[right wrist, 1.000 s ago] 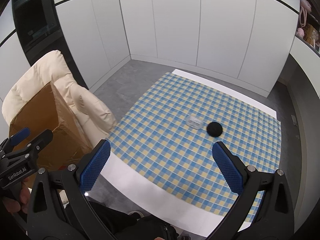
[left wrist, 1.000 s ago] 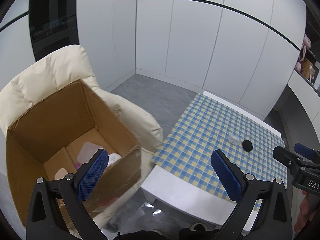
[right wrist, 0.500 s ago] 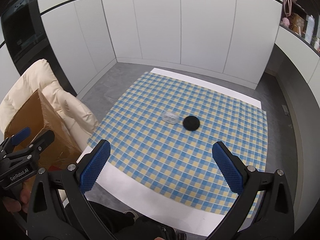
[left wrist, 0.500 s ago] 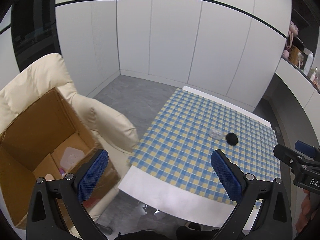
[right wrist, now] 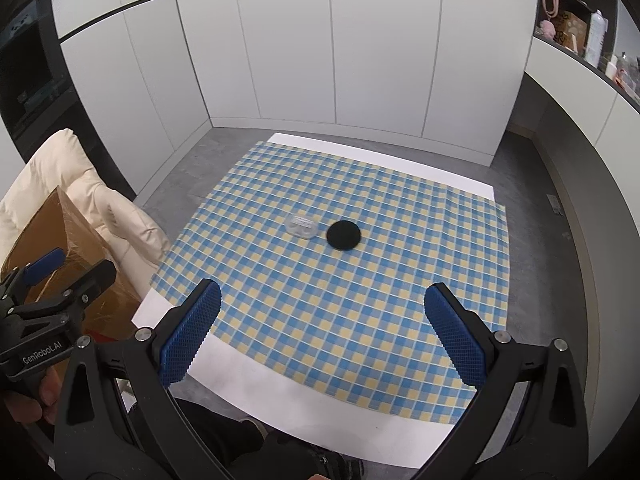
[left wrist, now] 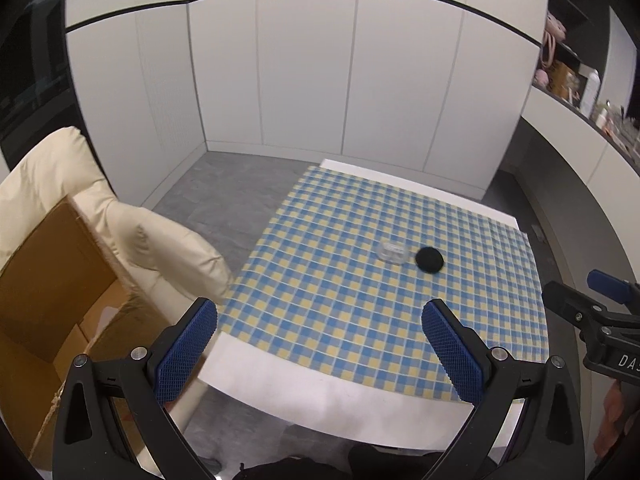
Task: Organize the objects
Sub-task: 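Lower the left tool toward the clear case while the right tool approaches the black sponge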
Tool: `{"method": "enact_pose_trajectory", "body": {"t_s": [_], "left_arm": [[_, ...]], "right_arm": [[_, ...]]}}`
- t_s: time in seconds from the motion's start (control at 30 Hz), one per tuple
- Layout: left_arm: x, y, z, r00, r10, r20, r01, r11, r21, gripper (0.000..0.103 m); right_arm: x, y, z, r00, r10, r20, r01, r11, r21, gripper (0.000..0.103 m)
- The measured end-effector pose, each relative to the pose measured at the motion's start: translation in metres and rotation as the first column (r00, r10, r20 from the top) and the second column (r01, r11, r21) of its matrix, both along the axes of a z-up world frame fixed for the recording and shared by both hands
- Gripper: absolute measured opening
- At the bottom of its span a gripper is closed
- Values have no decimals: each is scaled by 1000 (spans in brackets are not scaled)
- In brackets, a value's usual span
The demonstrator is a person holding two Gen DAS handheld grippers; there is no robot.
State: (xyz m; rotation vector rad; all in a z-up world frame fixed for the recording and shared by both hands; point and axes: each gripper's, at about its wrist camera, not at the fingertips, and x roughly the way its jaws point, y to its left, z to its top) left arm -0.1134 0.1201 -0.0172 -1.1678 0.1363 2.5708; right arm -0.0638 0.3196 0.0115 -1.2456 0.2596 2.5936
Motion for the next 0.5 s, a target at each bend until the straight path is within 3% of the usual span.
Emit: {"method": "enact_pose_trajectory", "body": {"t_s": [0.23,0.5], "left_arm": [[-2,29,0,997,-65,-30,64,997,-47,102],[-35,57,-36,993,-106,49,108,992,-62,102]], "right_arm": [[11,18,-12,999,-36,36,36,999,5,103],[4,41,-32,996,-33,81,31,999,32,103]]}}
